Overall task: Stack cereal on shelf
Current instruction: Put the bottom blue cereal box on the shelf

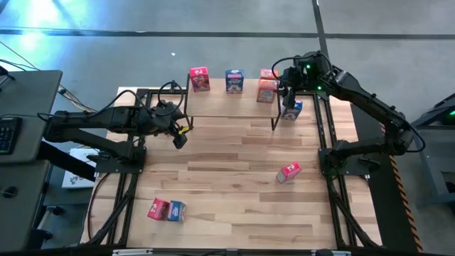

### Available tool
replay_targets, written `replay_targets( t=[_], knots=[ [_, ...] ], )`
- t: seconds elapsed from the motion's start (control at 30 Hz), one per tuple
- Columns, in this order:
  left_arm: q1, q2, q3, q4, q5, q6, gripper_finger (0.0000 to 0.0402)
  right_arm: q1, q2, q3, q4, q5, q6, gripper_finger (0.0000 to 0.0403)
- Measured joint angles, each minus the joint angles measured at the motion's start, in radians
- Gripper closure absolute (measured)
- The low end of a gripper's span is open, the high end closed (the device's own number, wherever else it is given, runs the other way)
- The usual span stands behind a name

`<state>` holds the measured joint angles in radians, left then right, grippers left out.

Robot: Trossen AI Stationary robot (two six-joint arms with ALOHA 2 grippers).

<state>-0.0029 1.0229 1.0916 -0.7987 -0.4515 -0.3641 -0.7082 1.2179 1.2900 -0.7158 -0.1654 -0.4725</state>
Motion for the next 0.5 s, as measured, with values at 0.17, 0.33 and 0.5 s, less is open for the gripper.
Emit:
replay_targets(
  t=[0.17,0.33,0.5],
  knots=[
    [0.0,0.0,0.0,0.0,0.0,0.0,0.0153,0.053,-0.027,0.0,-0.008,0.0,0.028,0.0171],
    [0.0,0.0,0.0,0.0,0.0,0.0,0.0153,0.129,-0.071,0.0,-0.014,0.037,0.074,0.0171],
    [0.0,0.0,0.0,0.0,0.0,0.0,0.0153,0.209,-0.107,0.0,-0.02,0.108,0.14,0.0171]
  ],
)
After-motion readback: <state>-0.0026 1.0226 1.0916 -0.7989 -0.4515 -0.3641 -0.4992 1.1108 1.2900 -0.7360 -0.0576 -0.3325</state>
